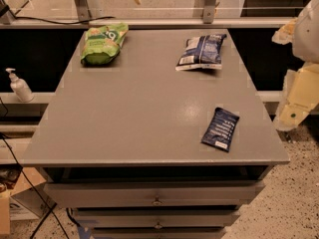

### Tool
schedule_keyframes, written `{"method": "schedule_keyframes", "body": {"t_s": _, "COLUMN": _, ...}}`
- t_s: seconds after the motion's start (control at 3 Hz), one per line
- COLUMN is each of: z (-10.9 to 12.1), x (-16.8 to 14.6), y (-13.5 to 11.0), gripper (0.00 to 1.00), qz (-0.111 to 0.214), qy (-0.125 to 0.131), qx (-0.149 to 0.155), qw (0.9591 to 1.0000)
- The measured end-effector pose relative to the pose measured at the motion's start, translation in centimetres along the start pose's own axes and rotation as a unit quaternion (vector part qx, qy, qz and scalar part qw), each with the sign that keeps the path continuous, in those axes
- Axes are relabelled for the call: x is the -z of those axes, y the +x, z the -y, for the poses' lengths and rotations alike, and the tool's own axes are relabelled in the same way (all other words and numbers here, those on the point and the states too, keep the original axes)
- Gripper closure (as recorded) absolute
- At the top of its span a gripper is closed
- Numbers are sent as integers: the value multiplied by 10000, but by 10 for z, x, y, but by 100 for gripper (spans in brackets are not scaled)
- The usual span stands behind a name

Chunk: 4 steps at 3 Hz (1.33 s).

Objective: Move blue chip bag near green rice chip bag

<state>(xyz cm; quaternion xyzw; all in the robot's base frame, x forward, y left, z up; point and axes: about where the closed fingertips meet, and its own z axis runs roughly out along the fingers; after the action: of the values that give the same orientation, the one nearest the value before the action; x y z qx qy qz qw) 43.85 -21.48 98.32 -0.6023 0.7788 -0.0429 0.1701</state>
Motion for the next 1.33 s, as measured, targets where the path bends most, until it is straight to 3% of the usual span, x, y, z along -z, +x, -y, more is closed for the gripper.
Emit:
{"method": "schedule_keyframes", "body": {"t_s": 0.33, "z": 0, "x": 0, "y": 0, "gripper": 0, "qz": 0, "qy": 1, "qx": 0, "qw": 10000}}
{"method": "schedule_keyframes", "body": {"t_s": 0.67, "z": 12, "x": -11, "y": -12, "gripper": 0, "qz": 369, "qy": 67, "qx": 17, "qw": 9993}}
{"method": "schedule_keyframes", "body": {"t_s": 1.0, "z": 33, "x": -28, "y": -27, "gripper": 0, "qz": 884, "qy": 103, "qx": 32, "qw": 9960}}
{"method": "schedule_keyframes", "body": {"t_s": 1.33, "z": 68, "x": -49, "y": -32, "gripper": 0, "qz": 1405, "qy": 204, "qx": -127, "qw": 9898}}
